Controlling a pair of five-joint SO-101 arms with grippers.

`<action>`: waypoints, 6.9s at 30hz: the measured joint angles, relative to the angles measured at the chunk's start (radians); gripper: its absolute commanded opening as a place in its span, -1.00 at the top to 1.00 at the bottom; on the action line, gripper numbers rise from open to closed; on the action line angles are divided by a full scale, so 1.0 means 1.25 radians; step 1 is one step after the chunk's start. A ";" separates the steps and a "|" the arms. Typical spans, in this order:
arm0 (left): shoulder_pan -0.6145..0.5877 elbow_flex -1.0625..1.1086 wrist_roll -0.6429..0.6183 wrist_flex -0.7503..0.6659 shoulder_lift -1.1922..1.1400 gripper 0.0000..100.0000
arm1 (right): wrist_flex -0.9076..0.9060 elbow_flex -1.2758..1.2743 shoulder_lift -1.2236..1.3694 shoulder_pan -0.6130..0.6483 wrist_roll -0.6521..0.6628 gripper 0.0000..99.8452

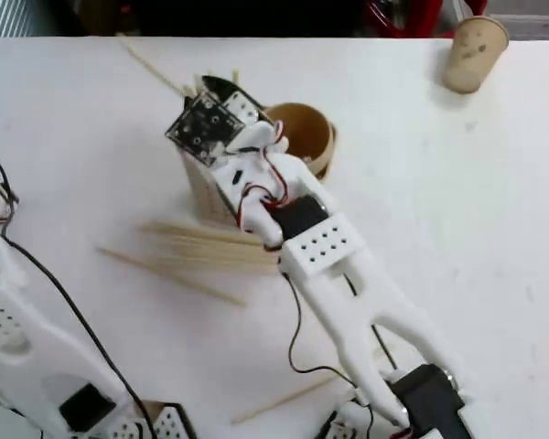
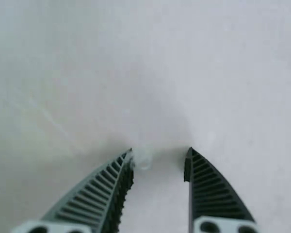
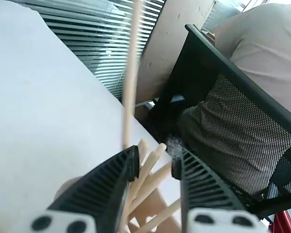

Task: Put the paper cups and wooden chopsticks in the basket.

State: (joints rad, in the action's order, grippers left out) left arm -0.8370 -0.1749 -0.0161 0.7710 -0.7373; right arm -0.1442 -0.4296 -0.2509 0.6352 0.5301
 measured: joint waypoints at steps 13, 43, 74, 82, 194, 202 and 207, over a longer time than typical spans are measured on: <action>0.002 -0.027 0.215 0.029 0.034 0.64 | -0.476 0.000 -0.281 -0.005 0.000 0.97; 0.516 0.716 1.072 0.574 1.047 0.58 | -0.927 -0.671 -0.766 -0.572 0.347 0.97; 0.570 0.978 0.890 -0.160 0.916 0.52 | -0.695 -0.884 -0.766 -0.572 0.264 0.96; 0.404 0.971 0.789 -0.268 0.908 0.52 | -0.695 -0.884 -0.766 -0.572 0.264 0.96; 0.703 0.811 0.776 0.578 1.227 0.56 | -0.681 -0.889 -0.766 -0.572 0.260 0.96; 0.773 0.872 0.937 0.469 1.045 0.69 | -0.681 -0.889 -0.766 -0.572 0.260 0.96; 0.772 0.876 0.981 0.355 0.902 0.69 | -0.681 -0.889 -0.766 -0.572 0.260 0.96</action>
State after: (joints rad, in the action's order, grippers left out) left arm 0.1281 0.9206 1.2098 1.2144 0.3905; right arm -0.9958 -1.5405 -1.2083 -0.0798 0.8554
